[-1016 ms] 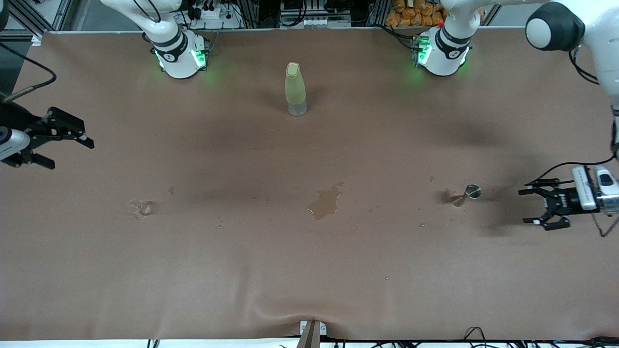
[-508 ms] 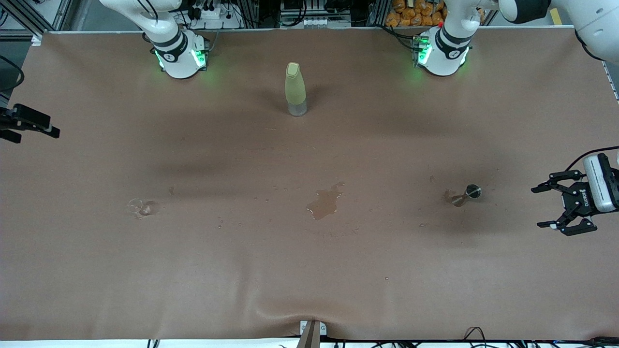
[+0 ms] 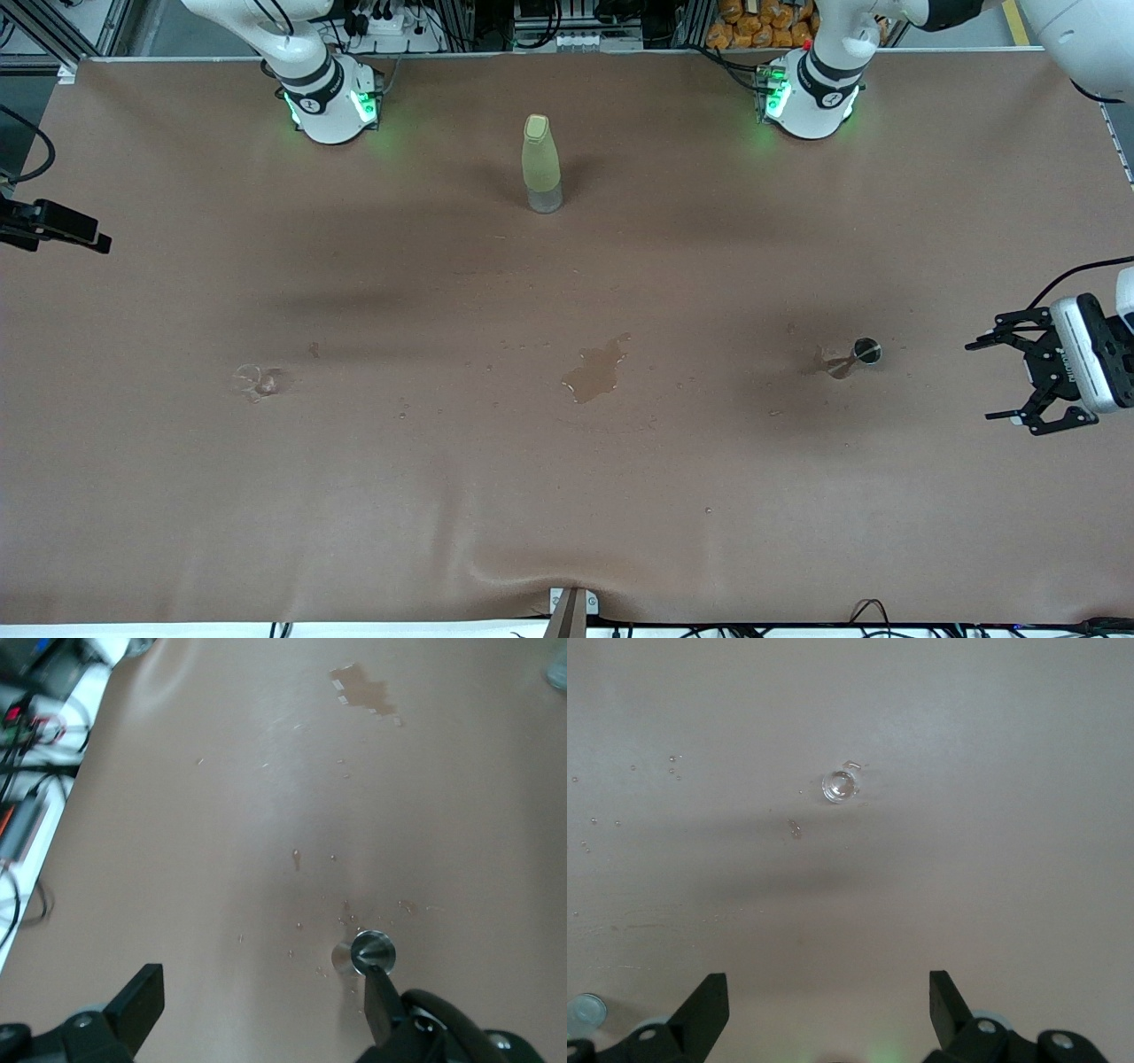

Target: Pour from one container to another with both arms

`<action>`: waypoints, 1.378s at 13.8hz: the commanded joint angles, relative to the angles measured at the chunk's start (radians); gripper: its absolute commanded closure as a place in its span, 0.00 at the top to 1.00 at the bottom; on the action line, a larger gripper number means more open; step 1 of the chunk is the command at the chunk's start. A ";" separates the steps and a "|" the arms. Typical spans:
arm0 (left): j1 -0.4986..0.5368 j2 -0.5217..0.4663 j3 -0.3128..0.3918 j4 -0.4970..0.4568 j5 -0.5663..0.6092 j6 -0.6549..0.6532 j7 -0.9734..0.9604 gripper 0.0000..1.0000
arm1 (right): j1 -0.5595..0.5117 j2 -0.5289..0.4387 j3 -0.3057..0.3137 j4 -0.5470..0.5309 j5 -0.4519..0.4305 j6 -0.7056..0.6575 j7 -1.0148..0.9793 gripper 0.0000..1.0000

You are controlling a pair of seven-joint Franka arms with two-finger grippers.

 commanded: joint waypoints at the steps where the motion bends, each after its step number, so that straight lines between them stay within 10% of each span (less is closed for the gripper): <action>1: -0.062 -0.045 0.029 -0.014 0.085 0.042 -0.210 1.00 | 0.036 -0.004 -0.003 0.008 -0.017 0.001 0.025 1.00; 10: -0.221 -0.079 0.028 -0.010 0.345 0.129 -1.309 1.00 | 0.056 0.008 -0.003 0.009 -0.018 0.008 0.036 1.00; 19: -0.275 -0.111 0.028 -0.010 0.472 0.129 -1.670 1.00 | 0.054 -0.003 -0.011 0.025 -0.041 0.048 0.036 1.00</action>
